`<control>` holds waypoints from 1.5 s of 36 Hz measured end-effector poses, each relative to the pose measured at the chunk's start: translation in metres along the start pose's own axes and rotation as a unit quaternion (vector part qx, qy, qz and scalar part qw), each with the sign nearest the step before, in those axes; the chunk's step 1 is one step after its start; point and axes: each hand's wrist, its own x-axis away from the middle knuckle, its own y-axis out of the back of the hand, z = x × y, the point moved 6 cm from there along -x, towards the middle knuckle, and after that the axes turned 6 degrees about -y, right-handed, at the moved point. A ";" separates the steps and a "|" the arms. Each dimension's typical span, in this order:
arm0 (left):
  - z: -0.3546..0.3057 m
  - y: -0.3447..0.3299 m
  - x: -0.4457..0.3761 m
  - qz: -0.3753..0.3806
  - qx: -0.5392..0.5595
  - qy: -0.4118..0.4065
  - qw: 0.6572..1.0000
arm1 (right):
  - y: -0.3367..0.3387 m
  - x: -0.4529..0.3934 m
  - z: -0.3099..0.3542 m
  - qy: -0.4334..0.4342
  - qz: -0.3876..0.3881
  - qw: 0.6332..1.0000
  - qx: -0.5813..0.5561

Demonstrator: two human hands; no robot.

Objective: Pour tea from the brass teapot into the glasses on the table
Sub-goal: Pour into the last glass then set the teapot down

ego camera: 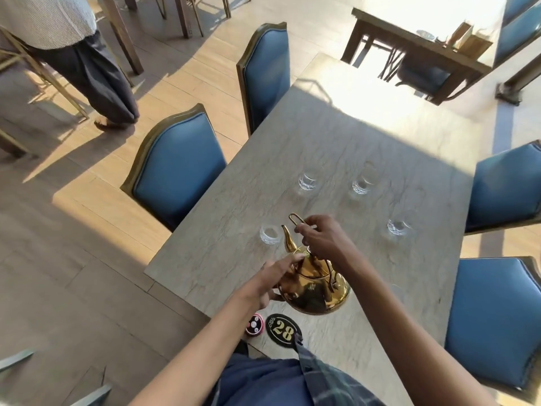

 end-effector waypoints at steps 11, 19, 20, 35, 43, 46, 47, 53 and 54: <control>0.011 -0.006 -0.002 0.036 0.007 0.019 0.999 | -0.002 -0.001 -0.007 -0.011 -0.003 1.000 0.012; 0.016 -0.005 -0.004 0.044 0.007 0.023 0.999 | -0.003 0.003 -0.007 -0.009 -0.009 1.000 0.022; 0.016 -0.005 -0.004 0.043 0.008 0.022 0.999 | -0.003 0.004 -0.007 -0.009 -0.010 1.000 0.023; 0.015 -0.007 0.003 0.037 0.015 0.015 0.999 | -0.003 0.015 -0.002 -0.004 -0.014 0.999 0.030; 0.013 -0.008 0.008 0.033 0.024 0.015 0.999 | -0.003 0.018 -0.001 -0.008 -0.008 1.000 0.029; 0.013 -0.008 0.009 0.035 0.024 0.016 0.999 | -0.003 0.018 0.000 -0.006 -0.009 0.999 0.040; 0.013 -0.009 0.010 0.037 0.026 0.016 0.999 | -0.003 0.018 0.001 -0.004 -0.011 0.999 0.046; 0.014 -0.012 0.011 0.045 0.027 0.019 0.998 | -0.002 0.019 0.000 -0.006 -0.016 0.999 0.051; 0.014 -0.012 0.012 0.044 0.028 0.020 0.998 | -0.002 0.020 0.000 -0.007 -0.016 0.999 0.049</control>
